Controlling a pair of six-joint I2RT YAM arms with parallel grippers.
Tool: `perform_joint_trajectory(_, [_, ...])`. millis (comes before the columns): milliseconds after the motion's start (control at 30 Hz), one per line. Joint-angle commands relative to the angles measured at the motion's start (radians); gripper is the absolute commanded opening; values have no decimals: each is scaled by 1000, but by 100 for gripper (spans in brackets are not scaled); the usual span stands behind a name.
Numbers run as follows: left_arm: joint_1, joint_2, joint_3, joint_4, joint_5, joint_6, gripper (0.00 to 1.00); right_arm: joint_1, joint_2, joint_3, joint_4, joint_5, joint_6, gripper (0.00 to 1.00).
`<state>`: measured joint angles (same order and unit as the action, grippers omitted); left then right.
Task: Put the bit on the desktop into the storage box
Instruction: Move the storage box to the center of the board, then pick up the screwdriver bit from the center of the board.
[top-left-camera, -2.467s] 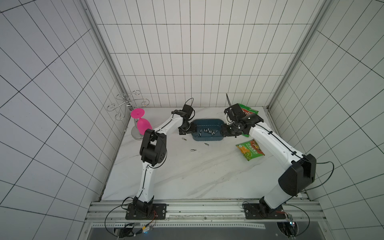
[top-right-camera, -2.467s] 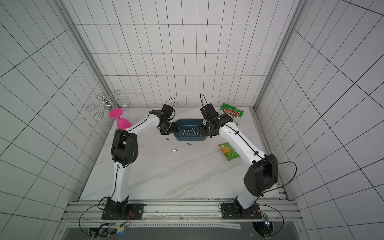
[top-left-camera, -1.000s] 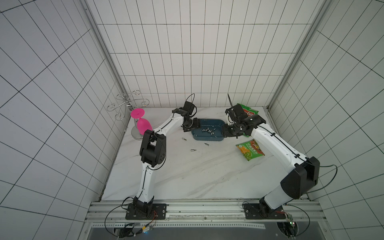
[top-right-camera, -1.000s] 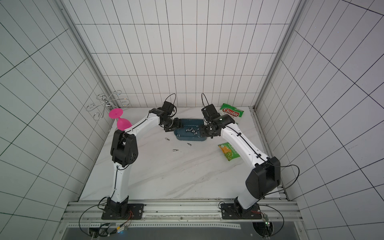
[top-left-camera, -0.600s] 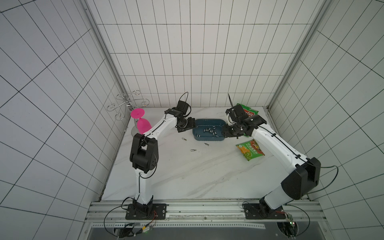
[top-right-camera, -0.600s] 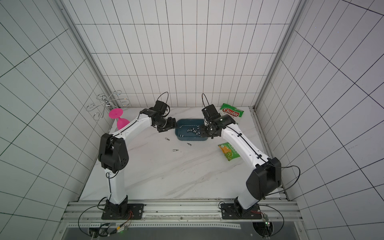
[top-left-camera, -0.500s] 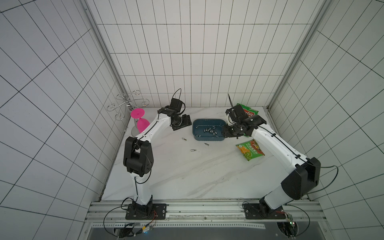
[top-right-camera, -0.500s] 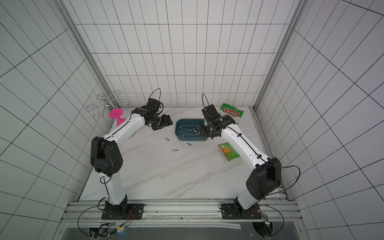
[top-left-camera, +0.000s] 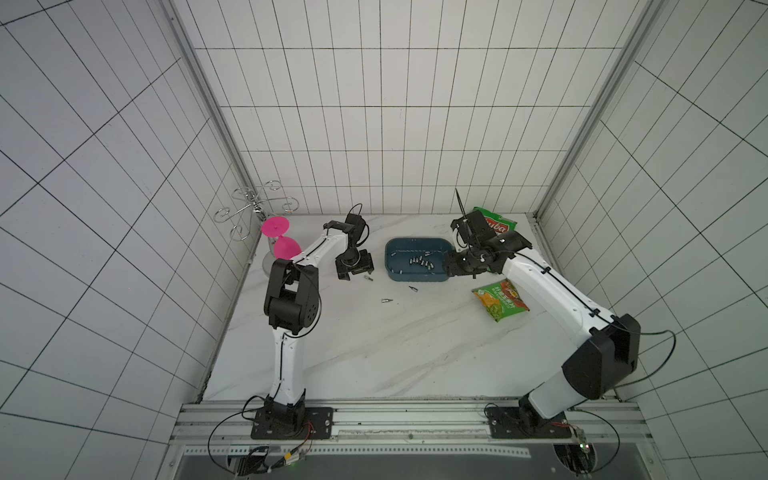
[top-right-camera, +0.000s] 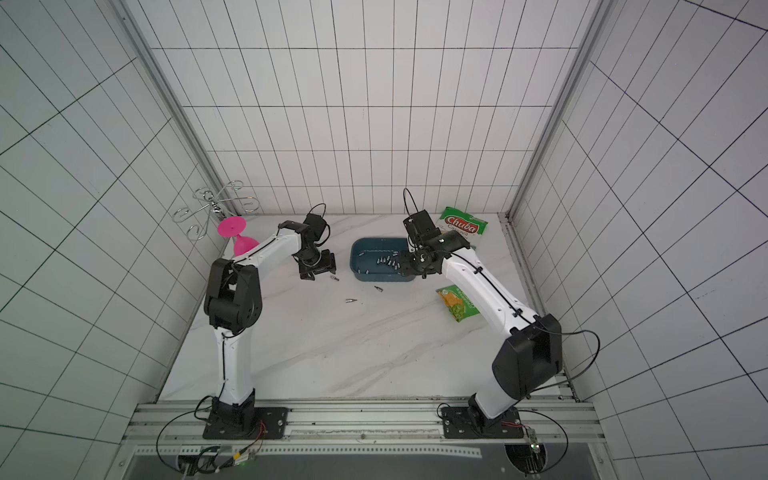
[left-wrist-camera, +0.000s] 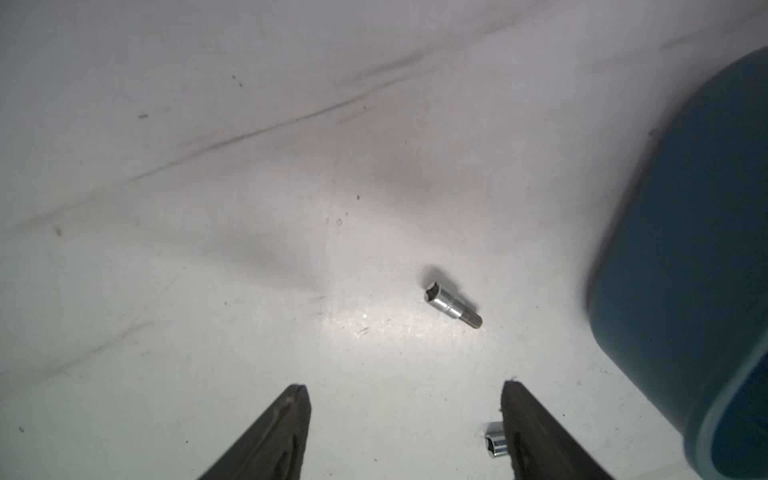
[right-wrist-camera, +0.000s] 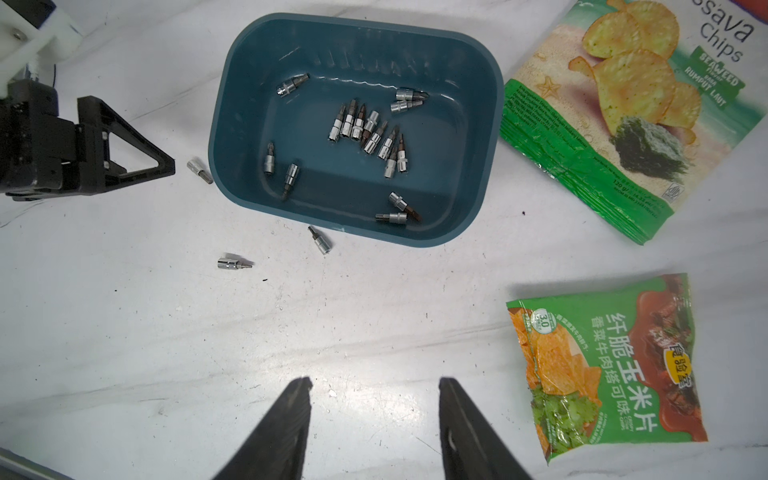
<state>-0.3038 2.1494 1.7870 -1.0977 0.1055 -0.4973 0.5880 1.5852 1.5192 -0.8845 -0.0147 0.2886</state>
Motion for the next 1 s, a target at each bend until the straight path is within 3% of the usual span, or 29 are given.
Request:
perform_joint_trajectory(0, [-9,26,77,-24,-53,5,76,-10,-17,-20,9,-4,0,53])
perform_joint_trajectory(300, [-35,123,163,-64,-115,2,73,-11,-16,-23,14,-2,1,53])
perform_joint_trajectory(967, [-46,213,241,-87,-94,-14,65,-15,-30,-36,13,0,1,53])
